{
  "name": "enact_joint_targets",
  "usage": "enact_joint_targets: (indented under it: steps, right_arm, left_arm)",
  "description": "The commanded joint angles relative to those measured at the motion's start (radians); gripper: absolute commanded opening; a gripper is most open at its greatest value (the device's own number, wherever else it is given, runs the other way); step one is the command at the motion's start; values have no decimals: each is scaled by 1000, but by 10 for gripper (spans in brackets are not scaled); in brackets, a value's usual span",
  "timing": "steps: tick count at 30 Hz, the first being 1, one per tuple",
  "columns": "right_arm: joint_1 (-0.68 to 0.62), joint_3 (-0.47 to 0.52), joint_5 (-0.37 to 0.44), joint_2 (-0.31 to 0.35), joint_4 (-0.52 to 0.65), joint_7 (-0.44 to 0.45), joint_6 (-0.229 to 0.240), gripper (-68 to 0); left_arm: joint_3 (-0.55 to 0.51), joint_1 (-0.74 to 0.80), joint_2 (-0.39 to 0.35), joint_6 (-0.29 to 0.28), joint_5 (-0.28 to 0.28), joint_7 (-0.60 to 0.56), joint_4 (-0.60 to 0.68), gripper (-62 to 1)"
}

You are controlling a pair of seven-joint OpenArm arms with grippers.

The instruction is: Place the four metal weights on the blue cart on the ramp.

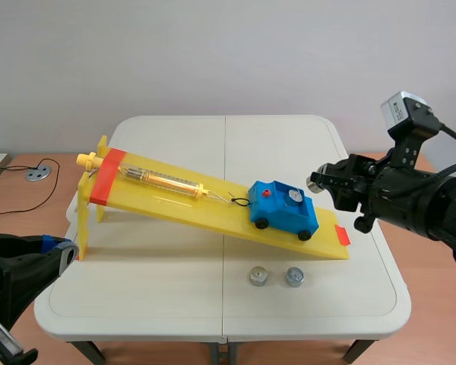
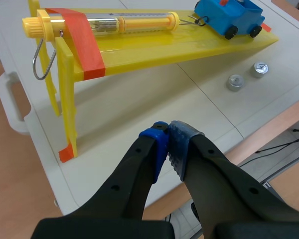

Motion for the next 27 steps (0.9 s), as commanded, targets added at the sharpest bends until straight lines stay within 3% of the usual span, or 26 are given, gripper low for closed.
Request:
enact_joint_targets:
  steps: [1,13,27]
  right_arm:
    - [114,-4,61,16,43,113,13,-669]
    - [225,-19,62,0,-129,108,33,-669]
    - [242,-78,58,-5,-146,67,47,-669]
  left_arm:
    - [-8,-20,8,-32,-59,-104,81,-582]
    - [-8,-20,8,-32,-59,-103,81,-582]
    - [-8,-20,8,-32,-59,-103,81,-582]
